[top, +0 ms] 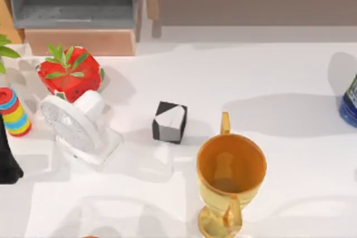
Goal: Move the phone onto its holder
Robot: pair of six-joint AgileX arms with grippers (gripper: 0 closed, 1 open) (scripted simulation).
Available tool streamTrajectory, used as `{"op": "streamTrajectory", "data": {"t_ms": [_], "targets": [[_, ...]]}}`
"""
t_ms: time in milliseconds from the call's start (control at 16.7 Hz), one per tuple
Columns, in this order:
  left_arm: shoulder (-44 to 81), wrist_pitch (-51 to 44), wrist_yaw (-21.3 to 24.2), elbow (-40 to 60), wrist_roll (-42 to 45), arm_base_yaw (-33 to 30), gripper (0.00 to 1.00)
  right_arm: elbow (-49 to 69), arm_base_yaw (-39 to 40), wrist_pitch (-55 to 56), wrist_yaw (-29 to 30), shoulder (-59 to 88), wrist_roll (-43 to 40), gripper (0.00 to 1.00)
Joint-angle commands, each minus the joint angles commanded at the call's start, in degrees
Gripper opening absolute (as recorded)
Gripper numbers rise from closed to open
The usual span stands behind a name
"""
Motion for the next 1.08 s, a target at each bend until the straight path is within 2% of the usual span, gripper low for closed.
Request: {"op": "streamTrajectory", "data": {"t_ms": [180, 540, 840, 1080], "targets": [[0.0, 0.0, 0.0, 0.0, 0.0, 0.0, 1.00, -3.7, -3.2, 1.2, -2.3, -0.2, -2.0, 0.00], [0.0, 0.0, 0.0, 0.0, 0.0, 0.0, 1.00, -3.8, -3.2, 1.0, -2.3, 0.0, -1.8, 0.00], [0.0, 0.0, 0.0, 0.0, 0.0, 0.0, 1.00, -3.3, -5.9, -1.0, 0.1, -3.3, 2.5, 0.00], [0.0, 0.0, 0.0, 0.0, 0.0, 0.0, 1.00, -3.0, -4.0, 3.2, 2.6, -1.3, 5.2, 0.00]]}}
